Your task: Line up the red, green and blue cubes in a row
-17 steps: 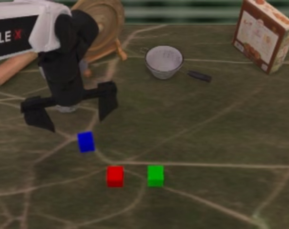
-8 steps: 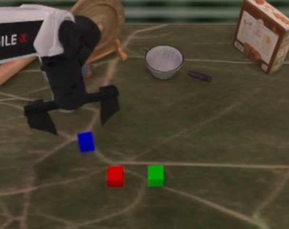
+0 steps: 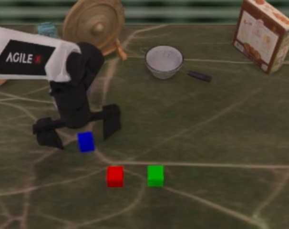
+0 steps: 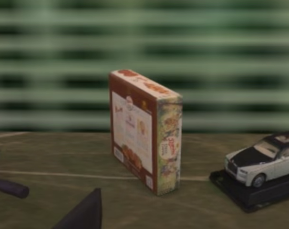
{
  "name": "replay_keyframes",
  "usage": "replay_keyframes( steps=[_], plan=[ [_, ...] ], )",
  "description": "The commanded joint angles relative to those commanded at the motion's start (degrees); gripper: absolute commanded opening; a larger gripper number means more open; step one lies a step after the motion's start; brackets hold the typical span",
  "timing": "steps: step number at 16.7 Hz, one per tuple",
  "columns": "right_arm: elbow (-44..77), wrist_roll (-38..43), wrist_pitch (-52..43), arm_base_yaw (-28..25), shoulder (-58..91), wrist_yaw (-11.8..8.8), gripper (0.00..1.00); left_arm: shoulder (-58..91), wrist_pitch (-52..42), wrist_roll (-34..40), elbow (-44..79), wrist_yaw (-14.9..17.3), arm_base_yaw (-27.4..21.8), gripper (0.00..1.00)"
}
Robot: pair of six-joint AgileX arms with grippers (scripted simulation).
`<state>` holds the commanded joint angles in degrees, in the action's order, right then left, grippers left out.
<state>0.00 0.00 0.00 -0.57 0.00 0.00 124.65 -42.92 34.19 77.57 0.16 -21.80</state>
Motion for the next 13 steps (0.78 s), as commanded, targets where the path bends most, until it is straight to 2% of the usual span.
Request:
replay_keyframes(
  steps=[3, 13],
  plan=[
    [0.0, 0.0, 0.0, 0.0, 0.0, 0.0, 1.00, 0.0, 0.0, 0.0, 0.0, 0.0, 0.0, 1.00],
    [0.0, 0.0, 0.0, 0.0, 0.0, 0.0, 1.00, 0.0, 0.0, 0.0, 0.0, 0.0, 0.0, 0.25]
  ],
)
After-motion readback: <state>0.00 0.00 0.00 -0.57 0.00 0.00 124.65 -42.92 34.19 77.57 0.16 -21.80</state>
